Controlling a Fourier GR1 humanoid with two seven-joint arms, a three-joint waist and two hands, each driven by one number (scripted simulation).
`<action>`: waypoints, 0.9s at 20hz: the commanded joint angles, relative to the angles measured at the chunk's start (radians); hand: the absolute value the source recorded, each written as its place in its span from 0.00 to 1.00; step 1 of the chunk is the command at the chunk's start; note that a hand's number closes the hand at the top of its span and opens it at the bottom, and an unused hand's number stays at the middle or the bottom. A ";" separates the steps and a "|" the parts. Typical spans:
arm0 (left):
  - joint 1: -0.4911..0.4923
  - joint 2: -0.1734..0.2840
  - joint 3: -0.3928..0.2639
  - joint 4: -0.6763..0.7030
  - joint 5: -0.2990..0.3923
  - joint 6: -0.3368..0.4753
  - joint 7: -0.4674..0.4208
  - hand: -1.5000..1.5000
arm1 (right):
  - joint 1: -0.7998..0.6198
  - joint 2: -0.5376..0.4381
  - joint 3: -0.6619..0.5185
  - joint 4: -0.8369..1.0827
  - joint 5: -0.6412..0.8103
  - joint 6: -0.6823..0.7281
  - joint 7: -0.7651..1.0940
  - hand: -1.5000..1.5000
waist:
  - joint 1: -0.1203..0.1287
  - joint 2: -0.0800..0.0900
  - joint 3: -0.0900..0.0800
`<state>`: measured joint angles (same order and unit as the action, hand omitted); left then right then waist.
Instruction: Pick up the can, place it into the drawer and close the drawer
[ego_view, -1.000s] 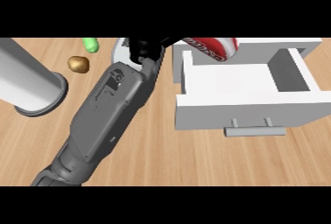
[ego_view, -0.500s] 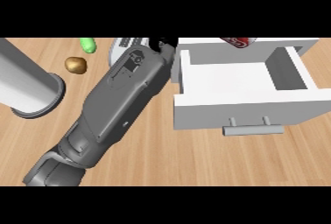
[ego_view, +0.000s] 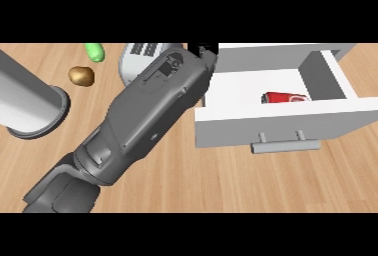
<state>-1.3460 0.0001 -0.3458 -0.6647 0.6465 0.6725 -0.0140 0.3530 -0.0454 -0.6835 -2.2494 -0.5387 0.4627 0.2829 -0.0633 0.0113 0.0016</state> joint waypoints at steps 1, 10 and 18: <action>-0.032 0.000 -0.074 0.008 0.072 0.043 0.006 1.00 | 0.056 0.018 -0.011 -0.081 -0.058 0.003 0.037 0.00 | -0.003 -0.006 -0.001; -0.035 0.000 -0.163 0.145 0.171 0.049 -0.077 1.00 | -0.008 0.009 0.029 -0.075 0.005 -0.035 0.053 0.00 | -0.021 0.005 0.000; -0.058 0.000 -0.222 0.206 0.239 0.090 -0.097 0.00 | -0.035 0.022 0.048 -0.063 0.020 -0.031 0.040 0.00 | -0.032 0.010 0.001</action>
<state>-1.4059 0.0001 -0.5418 -0.4817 0.8539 0.7391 -0.0940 0.3408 -0.0274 -0.6480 -2.3042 -0.5346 0.4440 0.3212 -0.0933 0.0192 0.0023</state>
